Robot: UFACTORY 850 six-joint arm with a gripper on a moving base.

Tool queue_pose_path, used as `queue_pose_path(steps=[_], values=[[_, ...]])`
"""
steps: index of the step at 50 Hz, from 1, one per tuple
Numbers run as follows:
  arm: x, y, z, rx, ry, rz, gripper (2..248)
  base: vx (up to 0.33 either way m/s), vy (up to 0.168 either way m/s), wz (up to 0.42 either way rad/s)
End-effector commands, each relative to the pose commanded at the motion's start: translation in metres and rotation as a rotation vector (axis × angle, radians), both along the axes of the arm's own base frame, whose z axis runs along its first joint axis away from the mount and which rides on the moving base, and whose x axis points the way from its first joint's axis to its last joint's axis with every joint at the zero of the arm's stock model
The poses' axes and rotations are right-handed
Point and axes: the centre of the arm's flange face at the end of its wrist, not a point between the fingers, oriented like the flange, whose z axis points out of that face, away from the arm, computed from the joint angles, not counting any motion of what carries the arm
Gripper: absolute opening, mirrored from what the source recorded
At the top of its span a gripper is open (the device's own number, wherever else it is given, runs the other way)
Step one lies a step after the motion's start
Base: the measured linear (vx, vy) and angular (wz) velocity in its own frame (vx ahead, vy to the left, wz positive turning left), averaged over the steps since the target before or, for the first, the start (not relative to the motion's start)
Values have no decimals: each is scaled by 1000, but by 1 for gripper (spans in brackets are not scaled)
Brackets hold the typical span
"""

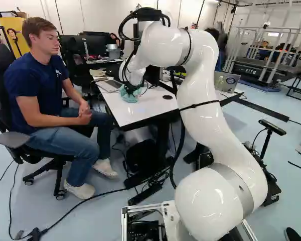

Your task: Clean the table with the green towel

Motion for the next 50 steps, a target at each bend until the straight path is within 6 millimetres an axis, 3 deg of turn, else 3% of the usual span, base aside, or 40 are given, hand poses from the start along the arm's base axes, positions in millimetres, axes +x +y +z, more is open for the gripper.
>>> queue_pose_path(steps=[30,50], values=[[-31,-48,5,-9,38,-57,23,0,0,0],[-24,-82,5,-8,38,-107,23,0,0,0]])
